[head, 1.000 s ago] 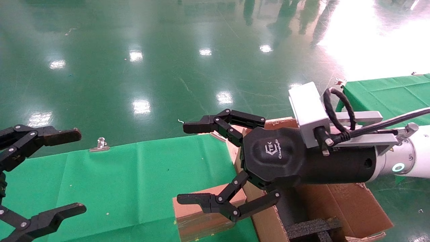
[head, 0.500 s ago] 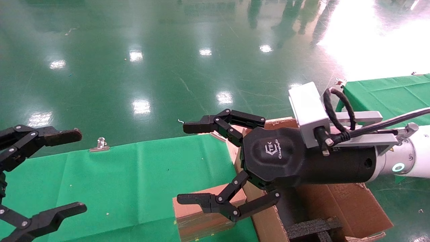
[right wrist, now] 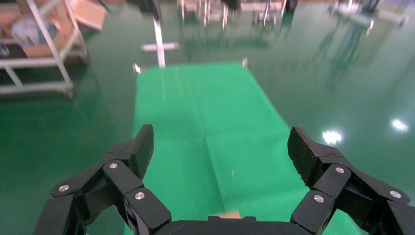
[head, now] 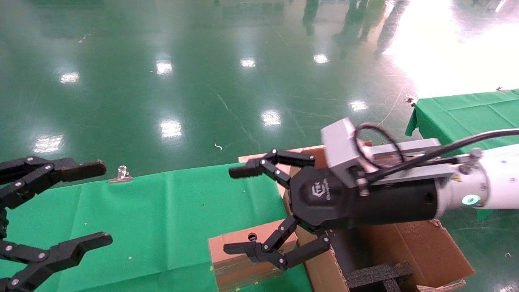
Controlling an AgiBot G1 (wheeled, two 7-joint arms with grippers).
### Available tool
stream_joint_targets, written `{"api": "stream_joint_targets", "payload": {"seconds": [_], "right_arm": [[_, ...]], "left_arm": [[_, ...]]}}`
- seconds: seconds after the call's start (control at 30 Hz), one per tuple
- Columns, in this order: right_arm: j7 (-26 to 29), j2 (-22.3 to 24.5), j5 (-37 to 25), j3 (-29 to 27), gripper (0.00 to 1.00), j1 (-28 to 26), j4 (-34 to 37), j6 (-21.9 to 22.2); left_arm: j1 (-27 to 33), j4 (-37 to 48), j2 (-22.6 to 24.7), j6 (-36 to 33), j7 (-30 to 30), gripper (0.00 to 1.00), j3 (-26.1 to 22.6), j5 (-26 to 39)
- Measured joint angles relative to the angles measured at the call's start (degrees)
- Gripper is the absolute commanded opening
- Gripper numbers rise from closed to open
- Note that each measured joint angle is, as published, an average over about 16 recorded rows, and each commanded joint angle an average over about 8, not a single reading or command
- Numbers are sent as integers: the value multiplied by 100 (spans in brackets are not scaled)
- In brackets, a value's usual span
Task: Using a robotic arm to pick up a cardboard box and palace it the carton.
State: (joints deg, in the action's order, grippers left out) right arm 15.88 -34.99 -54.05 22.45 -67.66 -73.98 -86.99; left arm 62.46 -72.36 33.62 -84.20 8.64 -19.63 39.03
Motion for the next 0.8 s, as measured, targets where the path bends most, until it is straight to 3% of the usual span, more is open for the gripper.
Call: {"api": "stream_joint_targets", "payload": {"seconds": [0.4,0.8], "right_arm": [[182,-529,-1688,1196,100,-1093,116,-323],[4,-1171,-2730,2478,100,-2032,360,-346]], "left_arm": [[0,0,0,0,0,0,-1,-1],[1,0,-1,0,-1,0,-2,-1]]}}
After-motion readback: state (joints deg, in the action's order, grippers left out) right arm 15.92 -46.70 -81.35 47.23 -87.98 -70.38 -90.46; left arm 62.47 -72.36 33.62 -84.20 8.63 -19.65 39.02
